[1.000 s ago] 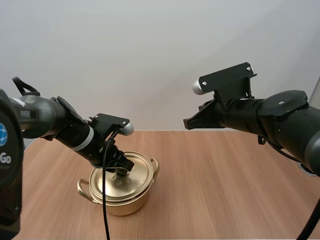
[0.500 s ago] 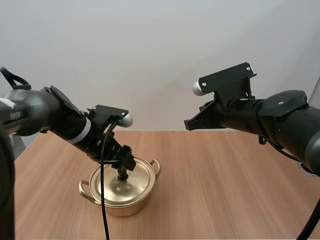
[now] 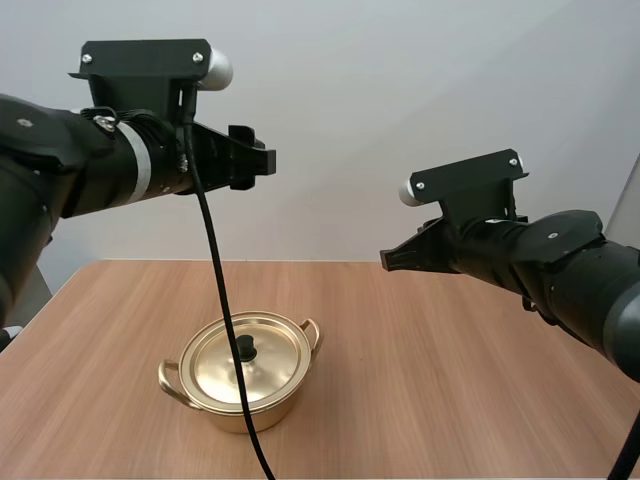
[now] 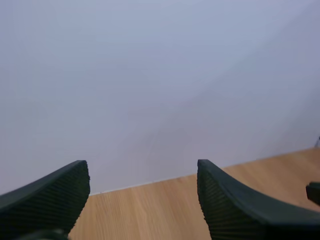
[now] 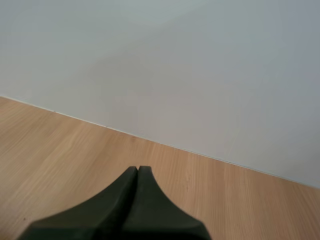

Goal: Open the pot, put the car inside, and close it

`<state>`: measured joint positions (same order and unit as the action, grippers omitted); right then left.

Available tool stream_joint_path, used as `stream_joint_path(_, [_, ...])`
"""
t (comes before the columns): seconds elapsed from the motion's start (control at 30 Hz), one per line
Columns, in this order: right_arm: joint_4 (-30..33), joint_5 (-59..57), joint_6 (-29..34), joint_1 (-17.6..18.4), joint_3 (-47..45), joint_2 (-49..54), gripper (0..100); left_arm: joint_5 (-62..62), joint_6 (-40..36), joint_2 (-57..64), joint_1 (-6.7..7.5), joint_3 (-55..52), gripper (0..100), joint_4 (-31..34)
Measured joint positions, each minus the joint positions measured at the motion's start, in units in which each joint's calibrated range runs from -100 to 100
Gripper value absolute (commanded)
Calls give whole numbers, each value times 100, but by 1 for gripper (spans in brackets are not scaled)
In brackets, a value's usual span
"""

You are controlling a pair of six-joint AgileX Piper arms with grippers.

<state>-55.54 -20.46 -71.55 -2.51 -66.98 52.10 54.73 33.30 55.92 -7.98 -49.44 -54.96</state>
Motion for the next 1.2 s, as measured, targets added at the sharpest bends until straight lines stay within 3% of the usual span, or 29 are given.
stream_joint_path(0.13, [-85, 1055, -28, 0, -179, 0, 0, -541, -526, 761, 0, -789, 100, 97])
stream_joint_path(0.33, [15, 2626, -28, 0, -804, 0, 0, -521, -1428, 1915, 38, -1968, 100, 1031])
stream_joint_path(0.5, [288, 3802, -38, 0, -1570, 0, 0, -1539, -2051, 2865, 282, -2917, 100, 1847])
stream_joint_path(0.6, [312, 4396, 32, 0, -2035, 0, 0, -2143, -2169, 3400, 513, -3414, 100, 2349])
stream_joint_path(0.77, [670, 4529, 438, 0, -2588, 0, 0, -3085, -2209, 4022, 827, -4336, 100, 3241])
stream_joint_path(0.93, [990, 4026, 1052, 0, -2691, 0, 0, -3482, -2640, 4408, 843, -4998, 100, 4023])
stream_joint_path(1.13, [990, 3987, 1446, 0, -2691, 0, 0, -2620, -3451, 4408, 843, -5056, 100, 4597])
stream_joint_path(1.2, [990, 3924, 1446, 0, -2691, 0, 0, -2462, -3734, 4408, 781, -5056, 100, 4862])
